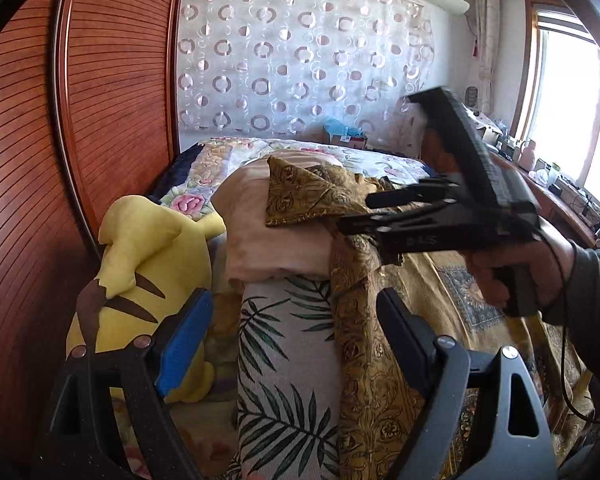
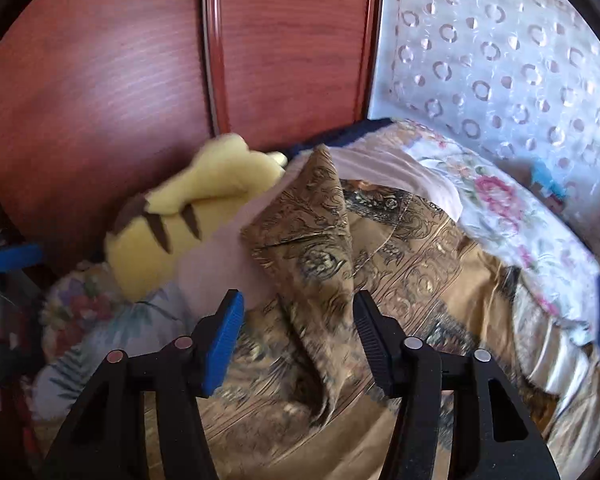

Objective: Fold small clothes

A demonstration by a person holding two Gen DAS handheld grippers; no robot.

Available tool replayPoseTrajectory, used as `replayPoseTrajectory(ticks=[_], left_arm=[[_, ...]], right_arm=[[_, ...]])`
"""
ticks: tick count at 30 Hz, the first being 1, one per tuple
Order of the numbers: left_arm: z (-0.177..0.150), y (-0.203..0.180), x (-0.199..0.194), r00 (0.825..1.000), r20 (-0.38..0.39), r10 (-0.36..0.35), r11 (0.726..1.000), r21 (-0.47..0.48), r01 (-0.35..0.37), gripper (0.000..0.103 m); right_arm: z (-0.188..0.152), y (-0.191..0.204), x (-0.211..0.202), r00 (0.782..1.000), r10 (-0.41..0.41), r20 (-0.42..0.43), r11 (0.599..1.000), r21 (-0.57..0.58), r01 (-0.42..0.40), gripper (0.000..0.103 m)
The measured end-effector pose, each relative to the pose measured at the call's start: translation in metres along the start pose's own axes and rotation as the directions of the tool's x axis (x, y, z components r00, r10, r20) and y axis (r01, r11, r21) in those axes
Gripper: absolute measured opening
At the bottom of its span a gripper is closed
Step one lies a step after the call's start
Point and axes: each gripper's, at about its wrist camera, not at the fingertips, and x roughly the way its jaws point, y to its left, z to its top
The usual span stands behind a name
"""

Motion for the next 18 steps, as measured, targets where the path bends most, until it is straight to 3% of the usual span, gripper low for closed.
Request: replayPoseTrajectory(ticks=[1, 2, 3, 5, 12, 14, 18], left_arm=[[-0.001, -0.001, 0.0, 1.0, -0.001, -0.002, 1.0, 0.005, 0.002, 0.084], [-0.002, -0.001, 0.0, 1.0, -0.001, -0.003, 1.0, 0.006, 0.003, 0.084], [-0.002, -0.002, 0.001, 1.0, -0.002, -0.008, 1.0, 0.006, 0.008, 0.084], [-0.003, -0.002, 0.0, 1.0, 0.001, -0.017, 1.0, -0.001, 0.017, 0.084], [-0.005, -0.005, 0.001, 1.0, -0.001, -0.029, 1.0, -0.001, 0.029, 0.084], [-0.004, -0.008, 0.001, 1.0, -0.001, -0.03, 1.0, 0.006, 0.03, 0.084], [0.0, -0.016, -0.001, 0.999, 0.004, -0.035, 0.999, 0.025, 0.034, 0.084]], right_arm=[[0.002, 0.0, 0.007, 1.0, -0.014, -0.013, 1.0, -0.012, 0.014, 0.049], [0.004, -0.001, 0.012, 0.999, -0.024, -0.024, 1.0, -0.018, 0.023, 0.04], [0.005, -0.004, 0.017, 0.999, -0.033, -0.035, 0.999, -0.016, 0.032, 0.024], [0.009, -0.005, 0.025, 0.999, -0.012, -0.044, 1.0, -0.012, 0.012, 0.01], [0.027, -0.015, -0.017, 0.984, 0.124, 0.127, 0.992, 0.015, -0.127, 0.007], [0.031, -0.025, -0.028, 0.981, 0.091, 0.171, 0.995, 0.027, -0.097, 0.007], [0.024, -0.064, -0.039, 0.984, 0.036, 0.177, 0.989, 0.136, -0.061, 0.007]])
